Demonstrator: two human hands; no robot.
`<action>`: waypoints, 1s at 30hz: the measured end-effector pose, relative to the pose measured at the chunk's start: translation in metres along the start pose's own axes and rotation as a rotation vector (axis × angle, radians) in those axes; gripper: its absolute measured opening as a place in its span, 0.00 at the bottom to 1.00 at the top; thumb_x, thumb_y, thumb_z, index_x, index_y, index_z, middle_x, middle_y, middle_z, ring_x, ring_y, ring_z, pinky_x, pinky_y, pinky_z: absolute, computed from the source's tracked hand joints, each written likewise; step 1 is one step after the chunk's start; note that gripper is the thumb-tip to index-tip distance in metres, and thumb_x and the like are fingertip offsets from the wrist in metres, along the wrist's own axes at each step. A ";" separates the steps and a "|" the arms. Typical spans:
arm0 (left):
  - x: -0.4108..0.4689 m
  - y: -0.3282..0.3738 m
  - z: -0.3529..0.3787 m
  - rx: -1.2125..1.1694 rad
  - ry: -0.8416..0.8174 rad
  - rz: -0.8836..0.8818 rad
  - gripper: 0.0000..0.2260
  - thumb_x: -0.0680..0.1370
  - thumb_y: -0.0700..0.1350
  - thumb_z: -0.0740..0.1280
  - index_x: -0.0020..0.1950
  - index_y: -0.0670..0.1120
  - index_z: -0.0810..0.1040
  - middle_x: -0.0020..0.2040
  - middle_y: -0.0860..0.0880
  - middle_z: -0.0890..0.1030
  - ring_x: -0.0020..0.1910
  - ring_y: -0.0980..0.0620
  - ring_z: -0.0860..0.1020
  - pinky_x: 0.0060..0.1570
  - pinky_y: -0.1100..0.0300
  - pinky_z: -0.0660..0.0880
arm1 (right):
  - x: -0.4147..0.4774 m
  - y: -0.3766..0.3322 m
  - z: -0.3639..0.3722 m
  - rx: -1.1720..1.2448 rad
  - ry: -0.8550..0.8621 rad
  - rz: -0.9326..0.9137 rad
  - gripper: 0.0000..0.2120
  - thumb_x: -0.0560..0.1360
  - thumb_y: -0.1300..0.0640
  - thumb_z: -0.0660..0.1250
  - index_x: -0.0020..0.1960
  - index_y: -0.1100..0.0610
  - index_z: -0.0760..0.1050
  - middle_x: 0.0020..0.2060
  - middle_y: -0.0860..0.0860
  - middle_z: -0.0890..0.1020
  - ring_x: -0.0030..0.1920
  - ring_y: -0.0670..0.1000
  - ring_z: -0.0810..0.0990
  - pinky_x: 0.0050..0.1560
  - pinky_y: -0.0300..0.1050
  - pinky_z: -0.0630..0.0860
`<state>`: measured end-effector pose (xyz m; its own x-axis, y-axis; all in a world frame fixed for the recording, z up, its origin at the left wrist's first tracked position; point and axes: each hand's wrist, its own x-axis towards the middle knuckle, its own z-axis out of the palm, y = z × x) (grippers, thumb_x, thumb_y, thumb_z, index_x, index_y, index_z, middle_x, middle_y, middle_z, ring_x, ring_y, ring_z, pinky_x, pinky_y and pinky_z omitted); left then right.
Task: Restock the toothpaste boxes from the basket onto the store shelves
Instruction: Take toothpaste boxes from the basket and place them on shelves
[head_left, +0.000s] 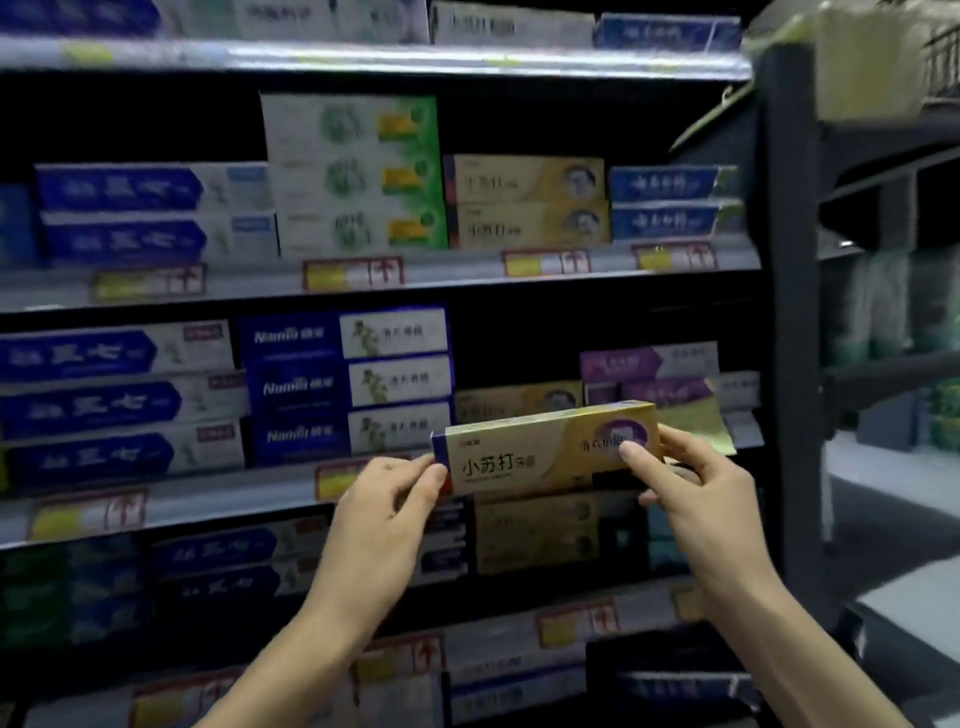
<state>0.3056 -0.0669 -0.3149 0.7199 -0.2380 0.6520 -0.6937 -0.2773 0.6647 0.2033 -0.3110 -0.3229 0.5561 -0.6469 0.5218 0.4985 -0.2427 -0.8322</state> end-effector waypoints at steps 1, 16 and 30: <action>0.010 0.002 0.006 -0.004 0.027 0.003 0.09 0.84 0.52 0.65 0.61 0.60 0.81 0.54 0.62 0.81 0.55 0.69 0.77 0.52 0.74 0.72 | 0.014 0.000 0.001 -0.050 -0.003 -0.023 0.16 0.75 0.51 0.77 0.62 0.50 0.82 0.53 0.45 0.86 0.54 0.47 0.84 0.46 0.36 0.78; 0.109 0.003 0.067 0.299 0.340 -0.155 0.05 0.80 0.47 0.71 0.48 0.54 0.87 0.38 0.58 0.81 0.39 0.54 0.78 0.40 0.57 0.74 | 0.131 0.038 0.032 -0.591 0.035 -0.146 0.04 0.76 0.53 0.75 0.43 0.49 0.82 0.36 0.45 0.83 0.41 0.47 0.81 0.33 0.39 0.68; 0.080 -0.002 0.048 0.385 0.374 0.004 0.04 0.79 0.56 0.72 0.45 0.58 0.84 0.43 0.61 0.82 0.50 0.55 0.74 0.55 0.54 0.67 | 0.101 0.014 0.016 -0.749 0.093 -0.206 0.10 0.78 0.50 0.73 0.57 0.51 0.84 0.45 0.47 0.85 0.50 0.52 0.83 0.43 0.41 0.71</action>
<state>0.3656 -0.1297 -0.2820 0.6114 0.0883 0.7864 -0.5873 -0.6155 0.5256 0.2767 -0.3682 -0.2786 0.4267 -0.5858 0.6890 -0.0141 -0.7661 -0.6426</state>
